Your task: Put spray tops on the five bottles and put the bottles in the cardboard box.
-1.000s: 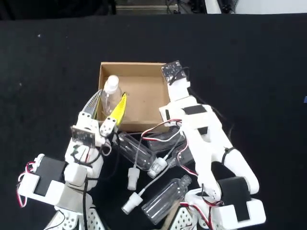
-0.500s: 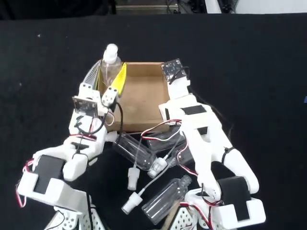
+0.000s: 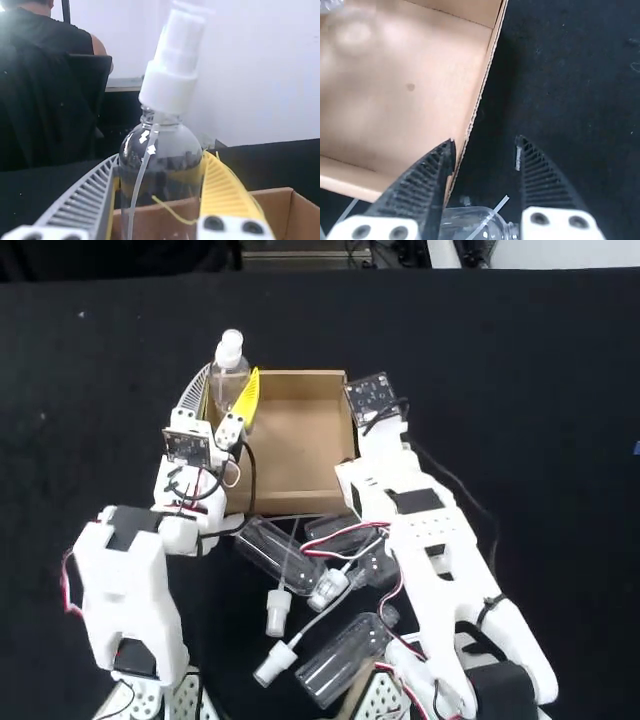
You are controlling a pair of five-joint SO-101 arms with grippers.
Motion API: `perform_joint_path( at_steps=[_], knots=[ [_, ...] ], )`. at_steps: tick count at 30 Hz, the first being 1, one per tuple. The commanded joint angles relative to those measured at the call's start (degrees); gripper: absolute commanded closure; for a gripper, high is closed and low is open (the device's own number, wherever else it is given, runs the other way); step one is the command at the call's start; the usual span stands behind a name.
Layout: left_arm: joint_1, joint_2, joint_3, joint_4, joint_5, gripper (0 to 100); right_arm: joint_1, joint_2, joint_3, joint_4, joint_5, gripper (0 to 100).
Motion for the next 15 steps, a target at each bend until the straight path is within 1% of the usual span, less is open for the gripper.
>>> perform_joint_path(
  at_steps=[1,15],
  knots=[
    [-0.40,2.29,-4.35,-1.58,0.18,97,-0.62,-2.95,-0.40,-1.67,-0.09,81.9],
    [-2.07,5.71,-6.81,-1.49,0.26,97,-0.62,-2.86,-0.13,-1.76,0.00,81.9]
  ],
)
